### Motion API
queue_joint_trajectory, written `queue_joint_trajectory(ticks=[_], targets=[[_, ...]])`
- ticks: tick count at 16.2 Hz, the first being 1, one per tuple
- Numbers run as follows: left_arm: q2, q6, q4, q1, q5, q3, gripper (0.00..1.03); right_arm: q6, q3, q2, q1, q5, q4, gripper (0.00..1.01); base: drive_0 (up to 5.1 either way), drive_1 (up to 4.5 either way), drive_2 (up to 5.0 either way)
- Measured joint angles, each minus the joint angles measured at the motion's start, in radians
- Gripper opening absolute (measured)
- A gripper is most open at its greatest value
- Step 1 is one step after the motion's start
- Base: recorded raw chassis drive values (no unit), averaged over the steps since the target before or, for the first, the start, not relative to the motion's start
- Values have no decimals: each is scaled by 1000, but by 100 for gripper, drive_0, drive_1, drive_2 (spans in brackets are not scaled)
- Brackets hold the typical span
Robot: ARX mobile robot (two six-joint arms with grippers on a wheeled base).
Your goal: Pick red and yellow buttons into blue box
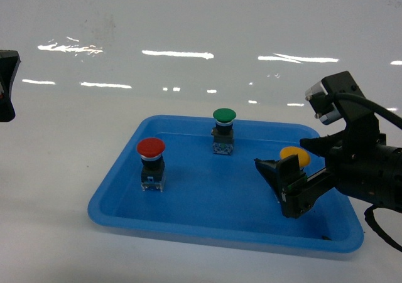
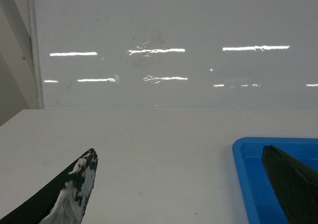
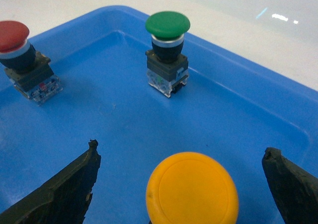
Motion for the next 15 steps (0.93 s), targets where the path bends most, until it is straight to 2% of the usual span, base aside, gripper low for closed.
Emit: queue_joint_trajectory(ticks=[9,15], targets=[[0,0,0,0,0,0,98,-28,14,26,22,5,-18,98,0,0,0],[0,0,0,0,0,0,98,-45,29,82,40,37,-18,98,0,0,0]])
